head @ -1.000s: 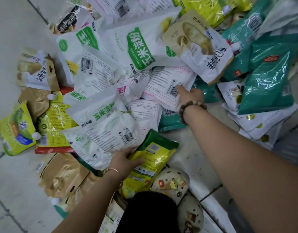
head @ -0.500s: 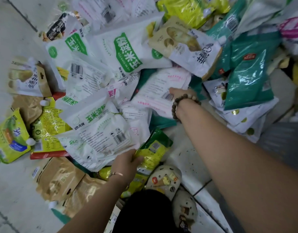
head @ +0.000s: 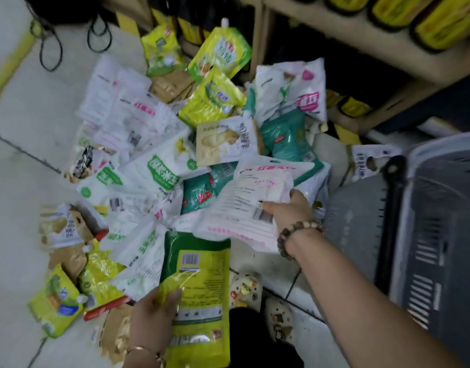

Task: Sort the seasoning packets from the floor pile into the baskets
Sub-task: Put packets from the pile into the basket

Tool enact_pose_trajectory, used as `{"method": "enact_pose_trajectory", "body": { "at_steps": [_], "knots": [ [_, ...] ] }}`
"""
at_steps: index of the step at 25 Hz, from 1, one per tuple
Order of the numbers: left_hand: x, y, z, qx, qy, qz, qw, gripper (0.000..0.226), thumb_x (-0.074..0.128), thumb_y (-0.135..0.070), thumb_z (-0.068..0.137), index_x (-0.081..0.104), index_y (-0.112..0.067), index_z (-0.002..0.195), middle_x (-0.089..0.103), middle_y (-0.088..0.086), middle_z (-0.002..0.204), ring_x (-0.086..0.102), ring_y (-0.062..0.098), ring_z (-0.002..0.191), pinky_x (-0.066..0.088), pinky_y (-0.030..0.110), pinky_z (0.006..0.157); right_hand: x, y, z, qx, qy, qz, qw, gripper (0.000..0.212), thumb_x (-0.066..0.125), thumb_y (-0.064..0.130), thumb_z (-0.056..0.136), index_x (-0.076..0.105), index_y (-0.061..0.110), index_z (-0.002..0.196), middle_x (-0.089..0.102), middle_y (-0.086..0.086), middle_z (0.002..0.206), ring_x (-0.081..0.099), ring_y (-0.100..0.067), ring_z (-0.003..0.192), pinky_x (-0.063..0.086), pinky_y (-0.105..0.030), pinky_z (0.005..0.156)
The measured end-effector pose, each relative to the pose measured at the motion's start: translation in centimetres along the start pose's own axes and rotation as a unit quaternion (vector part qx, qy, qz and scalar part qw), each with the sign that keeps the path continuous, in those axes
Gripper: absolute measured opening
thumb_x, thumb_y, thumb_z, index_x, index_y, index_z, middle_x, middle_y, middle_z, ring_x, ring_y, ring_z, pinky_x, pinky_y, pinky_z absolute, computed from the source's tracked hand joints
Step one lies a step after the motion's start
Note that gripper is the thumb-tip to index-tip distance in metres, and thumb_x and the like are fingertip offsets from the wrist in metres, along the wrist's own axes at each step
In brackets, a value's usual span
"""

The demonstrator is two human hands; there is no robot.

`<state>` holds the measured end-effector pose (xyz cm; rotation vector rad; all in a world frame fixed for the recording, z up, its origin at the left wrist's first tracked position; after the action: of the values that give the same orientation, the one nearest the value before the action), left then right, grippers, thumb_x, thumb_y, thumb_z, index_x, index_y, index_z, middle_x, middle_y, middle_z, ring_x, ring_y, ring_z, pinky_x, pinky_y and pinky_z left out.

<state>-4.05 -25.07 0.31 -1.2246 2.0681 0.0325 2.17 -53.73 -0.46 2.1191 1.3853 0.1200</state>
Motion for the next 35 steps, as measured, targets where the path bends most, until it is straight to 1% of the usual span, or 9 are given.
{"method": "enact_pose_trajectory", "body": {
  "at_steps": [4,7,11,13,16,21,28,31,35],
  "knots": [
    [-2.0,-6.8,-5.1,0.001,-0.016,-0.062,0.998,0.024,0.074,-0.026,0.078,0.070,-0.005,0.090,0.069,0.012,0.086,0.059,0.029,0.087,0.040,0.035,0.085,-9.0,4.0,-7.9,-0.126,0.008,0.023,0.992,0.042,0.064,-0.004,0.080,0.058,0.027,0.108,0.065,0.010,0.107,0.062,-0.011,0.100,0.047,-0.030,0.086],
    [-1.0,-12.7,-8.7,0.081,0.037,-0.112,0.990,0.013,0.070,-0.017,0.081,0.069,-0.013,0.069,0.073,0.001,0.075,0.065,0.026,0.078,0.048,0.037,0.077,-17.2,5.6,-13.1,-0.186,-0.026,0.041,0.981,0.047,0.060,-0.013,0.078,0.066,0.032,0.090,0.069,0.026,0.088,0.064,0.009,0.083,0.049,-0.013,0.071],
    [2.0,-19.3,-13.9,0.159,0.118,-0.148,0.969,0.016,0.067,-0.014,0.082,0.075,-0.023,0.070,0.073,0.003,0.071,0.068,0.035,0.081,0.051,0.058,0.081,-27.0,4.8,-16.6,-0.177,-0.139,-0.017,0.974,0.039,0.066,-0.004,0.078,0.065,0.033,0.091,0.070,0.013,0.098,0.065,-0.008,0.095,0.051,-0.040,0.083],
    [4.2,-21.5,-16.3,0.202,0.141,-0.130,0.960,0.022,0.066,-0.013,0.083,0.075,-0.027,0.069,0.073,-0.002,0.070,0.067,0.032,0.082,0.051,0.058,0.083,-31.2,3.1,-17.0,-0.149,-0.192,-0.022,0.970,0.037,0.068,-0.002,0.077,0.064,0.034,0.089,0.068,0.005,0.100,0.064,-0.014,0.090,0.051,-0.040,0.082],
    [8.7,-23.6,-20.3,0.266,0.161,-0.099,0.945,0.031,0.066,-0.012,0.084,0.074,-0.033,0.063,0.068,-0.014,0.060,0.064,0.014,0.067,0.054,0.042,0.075,-35.7,0.5,-17.0,-0.116,-0.235,-0.085,0.961,0.043,0.066,-0.003,0.078,0.061,0.032,0.102,0.063,0.012,0.094,0.058,-0.013,0.084,0.041,-0.024,0.073],
    [17.3,-23.3,-25.4,0.346,0.125,-0.017,0.930,0.018,0.066,-0.013,0.084,0.066,-0.021,0.068,0.058,-0.016,0.047,0.051,-0.003,0.047,0.036,0.011,0.047,-39.7,-5.6,-12.5,-0.049,-0.230,-0.179,0.955,0.054,0.057,0.002,0.082,0.052,0.027,0.130,0.062,-0.001,0.110,0.051,-0.016,0.093,0.033,-0.024,0.078],
    [29.5,-19.3,-24.3,0.238,0.062,0.063,0.967,0.017,0.059,-0.023,0.090,0.067,-0.008,0.090,0.065,0.005,0.077,0.056,0.024,0.071,0.032,0.021,0.061,-40.1,-11.5,-2.1,0.028,-0.161,-0.248,0.955,0.064,0.046,0.008,0.092,0.027,0.040,0.144,0.048,-0.010,0.139,0.054,-0.031,0.114,0.044,-0.029,0.087],
    [34.5,-17.8,-20.7,0.196,0.030,0.072,0.978,0.026,0.057,-0.024,0.092,0.064,-0.002,0.102,0.066,0.018,0.102,0.059,0.034,0.099,0.039,0.029,0.075,-39.7,-13.8,3.5,0.021,-0.136,-0.237,0.962,0.061,0.048,0.004,0.091,0.030,0.027,0.145,0.042,-0.009,0.144,0.045,-0.030,0.125,0.038,-0.027,0.095],
    [40.2,-17.2,-14.1,0.142,0.022,0.160,0.977,0.031,0.053,-0.026,0.092,0.064,-0.004,0.111,0.062,0.020,0.116,0.056,0.036,0.110,0.043,0.034,0.089,-38.7,-16.3,10.0,-0.019,-0.106,-0.215,0.971,0.059,0.056,0.006,0.089,0.036,0.021,0.143,0.041,-0.009,0.145,0.039,-0.030,0.131,0.032,-0.025,0.098]
  ]
}}
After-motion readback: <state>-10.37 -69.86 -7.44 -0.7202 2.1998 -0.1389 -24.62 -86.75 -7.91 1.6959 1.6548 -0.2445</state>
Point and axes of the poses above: each hand's wrist, its own z-axis towards the middle knuckle, its own x-axis out of the palm, y = z × x, the point moved 4 cm from there along z, towards the middle knuckle
